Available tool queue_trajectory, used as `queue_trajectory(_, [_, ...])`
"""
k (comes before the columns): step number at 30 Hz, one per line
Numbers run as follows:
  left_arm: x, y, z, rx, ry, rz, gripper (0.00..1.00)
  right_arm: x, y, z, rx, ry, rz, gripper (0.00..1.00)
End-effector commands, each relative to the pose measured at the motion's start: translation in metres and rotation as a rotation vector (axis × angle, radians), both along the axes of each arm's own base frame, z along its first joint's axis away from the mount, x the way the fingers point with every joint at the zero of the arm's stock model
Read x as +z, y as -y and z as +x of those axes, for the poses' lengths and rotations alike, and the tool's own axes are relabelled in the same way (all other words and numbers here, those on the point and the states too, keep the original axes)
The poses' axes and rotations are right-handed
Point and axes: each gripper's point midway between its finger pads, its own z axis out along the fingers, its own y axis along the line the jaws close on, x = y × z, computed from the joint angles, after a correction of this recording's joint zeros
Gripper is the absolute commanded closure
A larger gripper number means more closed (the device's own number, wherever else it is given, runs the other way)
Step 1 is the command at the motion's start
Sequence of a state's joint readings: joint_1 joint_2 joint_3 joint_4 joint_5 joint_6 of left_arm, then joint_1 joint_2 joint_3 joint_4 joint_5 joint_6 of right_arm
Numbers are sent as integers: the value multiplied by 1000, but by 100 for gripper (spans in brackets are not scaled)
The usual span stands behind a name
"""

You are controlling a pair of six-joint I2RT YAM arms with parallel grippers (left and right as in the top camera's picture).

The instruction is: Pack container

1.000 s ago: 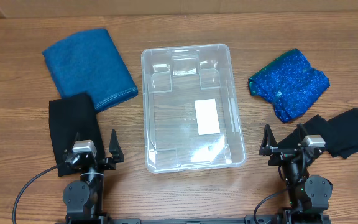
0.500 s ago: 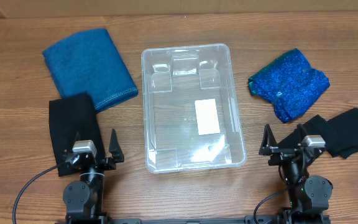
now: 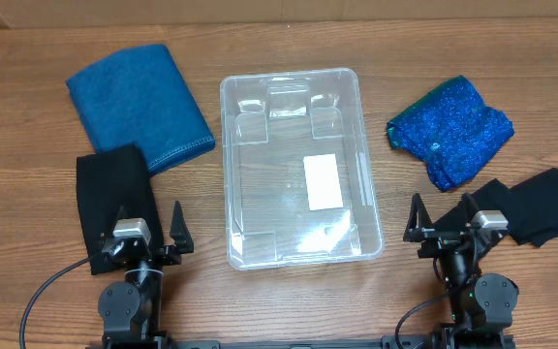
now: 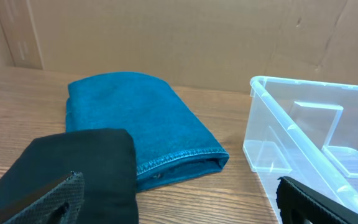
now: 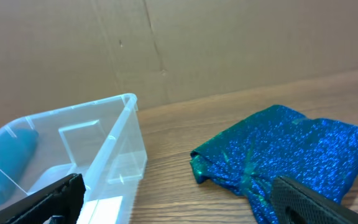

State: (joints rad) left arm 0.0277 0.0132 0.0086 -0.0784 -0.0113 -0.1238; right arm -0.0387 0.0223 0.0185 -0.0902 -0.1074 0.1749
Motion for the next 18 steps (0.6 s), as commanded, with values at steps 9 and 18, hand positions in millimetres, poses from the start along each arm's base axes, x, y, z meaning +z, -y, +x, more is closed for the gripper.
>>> queue_trajectory(9, [128, 12, -27, -61, 85, -120, 0, 94, -8, 4, 36, -84, 115, 0])
queue_trajectory(18, [159, 15, 1, -70, -345, -96, 0, 97, -5, 81, 63, -716, -9, 0])
